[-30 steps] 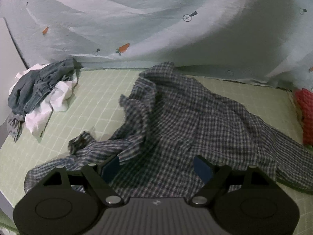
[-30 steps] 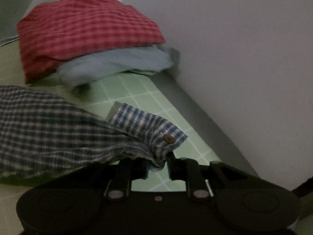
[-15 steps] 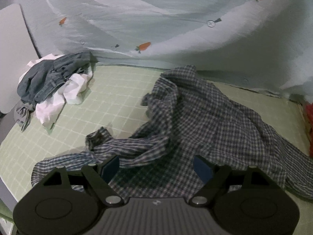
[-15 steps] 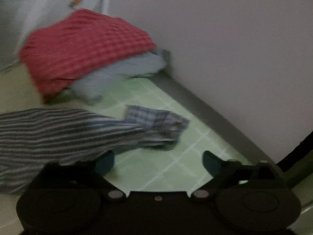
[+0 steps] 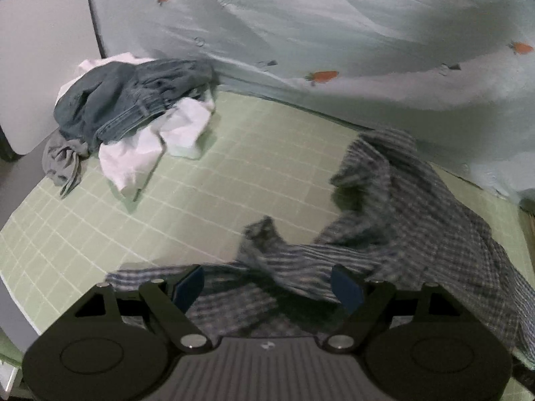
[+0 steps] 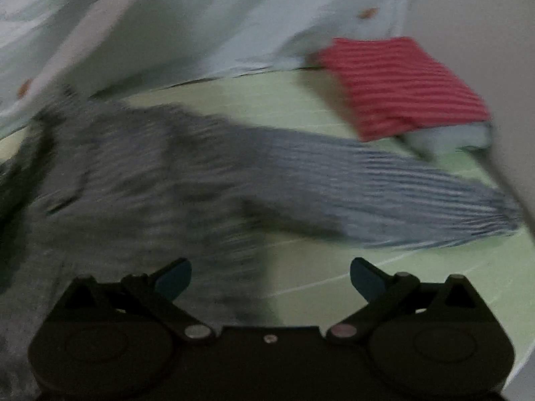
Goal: Fold clothes
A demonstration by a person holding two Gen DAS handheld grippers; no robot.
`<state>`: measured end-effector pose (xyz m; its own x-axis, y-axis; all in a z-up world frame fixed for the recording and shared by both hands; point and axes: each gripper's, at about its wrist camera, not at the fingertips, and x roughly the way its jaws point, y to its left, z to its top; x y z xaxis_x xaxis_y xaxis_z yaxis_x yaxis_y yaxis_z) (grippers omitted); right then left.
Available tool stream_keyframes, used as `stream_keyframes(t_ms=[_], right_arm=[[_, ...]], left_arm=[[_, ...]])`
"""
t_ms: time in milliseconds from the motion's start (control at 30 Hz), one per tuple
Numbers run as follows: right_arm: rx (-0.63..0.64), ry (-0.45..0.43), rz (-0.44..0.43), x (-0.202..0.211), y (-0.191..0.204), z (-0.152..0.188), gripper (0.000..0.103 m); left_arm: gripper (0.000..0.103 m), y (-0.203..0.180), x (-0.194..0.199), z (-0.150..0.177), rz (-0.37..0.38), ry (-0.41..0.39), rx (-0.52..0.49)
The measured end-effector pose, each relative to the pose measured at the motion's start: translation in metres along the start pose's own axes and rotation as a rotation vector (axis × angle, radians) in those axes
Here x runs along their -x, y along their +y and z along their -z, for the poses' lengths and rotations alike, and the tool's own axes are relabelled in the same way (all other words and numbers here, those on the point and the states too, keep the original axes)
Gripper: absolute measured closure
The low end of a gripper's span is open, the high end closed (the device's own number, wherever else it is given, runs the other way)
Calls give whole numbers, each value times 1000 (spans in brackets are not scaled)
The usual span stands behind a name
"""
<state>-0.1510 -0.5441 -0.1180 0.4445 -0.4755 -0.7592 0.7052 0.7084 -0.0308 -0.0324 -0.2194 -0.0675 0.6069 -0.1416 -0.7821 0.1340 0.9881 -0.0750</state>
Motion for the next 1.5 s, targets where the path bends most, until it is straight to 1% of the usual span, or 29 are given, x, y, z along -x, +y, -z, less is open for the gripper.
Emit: stream_keyframes(t_ms=[67,200,300,400,500,533,567,600,633,733,833,967,1033,1133,1167,1200,1233,1267,1300,1333,1367,1400,1433,1500], right_arm=[[12,20,-19,-4,27,8,0],[-21,58,4,-16,57,22,0],[-70,76,42,-24,67,33,0],[-114,48,68,-24,75,39,0],[-126,37,83,-25,79,38,0],[-130,34,87,-25,80,38,0],[-134,32,93,-26,82,37,0],[-138,31,99,-27,84,36,0],[-143,31,105,-27,85,36,0],[-141,28,111,-28,89,33,0],[-132,8,106,-32,92,31,0],[-126,-47,98,-36,95,32,0],[-118,-86,92,-39,97,34,0],[-112,-120,92,-40,99,35,0],[-112,-121,92,-40,99,35,0],[-112,-121,90,-40,98,34,0],[-112,-118,88,-40,97,34,0],[-113,-114,86,-39,97,33,0],[-113,-106,84,-39,96,31,0],[-109,-91,77,-39,96,29,0],[-103,-74,69,-40,95,27,0],[-95,-54,64,-39,95,24,0],[-84,-32,61,-38,94,22,0],[-63,-5,61,-34,93,18,0]], left_arm=[[20,16,-8,-6,21,12,-10],[20,41,-35,-18,111,66,-13],[21,53,-60,-27,181,110,3],[23,59,-92,-36,238,141,0],[30,58,-122,-43,273,192,-7],[42,57,-134,-43,283,219,-14],[58,55,-146,-43,290,247,-22],[71,54,-157,-43,267,282,-22],[97,58,-160,-45,267,281,-4],[97,70,-167,-51,264,276,49],[97,88,-149,-76,207,144,64],[98,121,-104,-119,89,-156,86],[98,135,-82,-134,34,-310,86],[96,152,-63,-146,-101,-488,60],[90,156,-66,-146,-176,-486,58],[88,160,-69,-146,-252,-482,56],[81,164,-72,-146,-326,-476,55],[69,169,-78,-144,-368,-429,72],[63,175,-82,-140,-378,-382,104],[54,180,-83,-133,-356,-343,144],[49,180,-81,-125,-312,-317,149],[46,179,-79,-118,-268,-290,153],[41,178,-77,-110,-225,-263,155],[34,166,-76,-90,-150,-204,67]])
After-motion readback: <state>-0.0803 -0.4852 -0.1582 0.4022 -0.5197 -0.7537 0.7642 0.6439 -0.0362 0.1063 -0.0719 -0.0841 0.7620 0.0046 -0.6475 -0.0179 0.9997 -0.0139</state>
